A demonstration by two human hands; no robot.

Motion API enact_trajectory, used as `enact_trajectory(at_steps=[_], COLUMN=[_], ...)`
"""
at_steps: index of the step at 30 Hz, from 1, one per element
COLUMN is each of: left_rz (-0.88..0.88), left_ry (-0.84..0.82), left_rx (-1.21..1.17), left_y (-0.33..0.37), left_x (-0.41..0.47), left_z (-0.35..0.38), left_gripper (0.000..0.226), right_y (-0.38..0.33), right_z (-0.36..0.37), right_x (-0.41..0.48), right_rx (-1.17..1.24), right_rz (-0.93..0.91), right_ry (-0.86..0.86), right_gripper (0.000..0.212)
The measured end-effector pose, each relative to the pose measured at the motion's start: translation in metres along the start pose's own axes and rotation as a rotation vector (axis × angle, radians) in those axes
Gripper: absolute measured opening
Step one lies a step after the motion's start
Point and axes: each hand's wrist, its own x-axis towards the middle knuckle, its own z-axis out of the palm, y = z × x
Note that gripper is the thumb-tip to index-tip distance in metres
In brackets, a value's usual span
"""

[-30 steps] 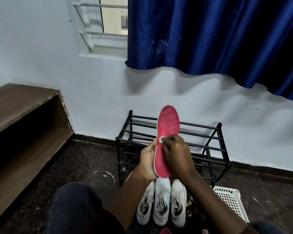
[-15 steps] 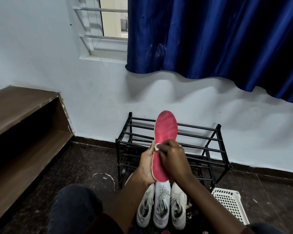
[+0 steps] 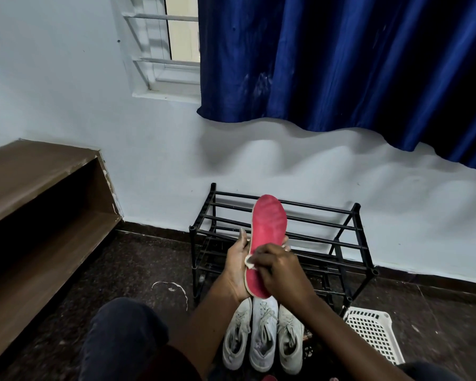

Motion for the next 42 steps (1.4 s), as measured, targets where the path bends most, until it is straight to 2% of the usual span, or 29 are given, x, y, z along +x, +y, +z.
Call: enact_trajectory(at_steps=[5,8,11,17,19,22,25,28,31,34,37,42], left_rz=[0.096,0.062,0.070,0.092,0.037,0.029,0.058,0.137,0.182,0.156,0.152,0.229], left_ry=[-0.081,-0.062,0.036,0.044,0.035,0.021,0.014,-0.007,0.026,0.043,0.076,0.109], left_rx=[0.008,-0.025,-0.015,-0.058,-0.030,0.006,-0.008,0.002,-0.054,-0.048,0.032,-0.030], left_y=[-0.002,0.006,0.018,0.022,0.016,0.007,0.014,0.026,0.029,0.025,0.022,0.024], left_x=[-0.002,0.001,0.003,-0.002,-0.004,-0.004,-0.004,-0.010,-0.009,-0.009,-0.011,-0.010], left_z=[0.013,0.013,0.008,0.007,0.011,0.014,0.013,0.015,0.010,0.009,0.009,0.007], left_gripper=[0.058,0.056,0.074,0.077,0.075,0.067,0.072,0.073,0.074,0.081,0.081,0.074], right_y=[0.016,0.005,-0.010,-0.003,0.003,0.002,-0.012,-0.017,-0.008,-0.002,-0.003,-0.016], right_z=[-0.006,-0.003,0.002,-0.009,-0.005,0.002,0.009,0.008,0.007,0.005,0.003,-0.001], right_x=[0.035,0.032,0.008,-0.014,-0.002,0.019,0.012,-0.013,-0.027,-0.013,0.007,0.003], right_rx=[-0.088,-0.046,0.026,0.073,0.029,0.012,0.042,0.098,0.078,0.033,0.042,0.310], right_rz=[0.180,0.105,-0.063,-0.211,-0.143,0.067,-0.019,-0.094,-0.113,-0.016,0.216,0.596], right_ry=[0.155,0.107,0.030,-0.082,0.013,0.186,0.185,0.083,0.074,0.166,0.281,0.174], right_gripper=[0.019,0.022,0.026,0.029,0.030,0.029,0.023,0.029,0.029,0.025,0.021,0.016])
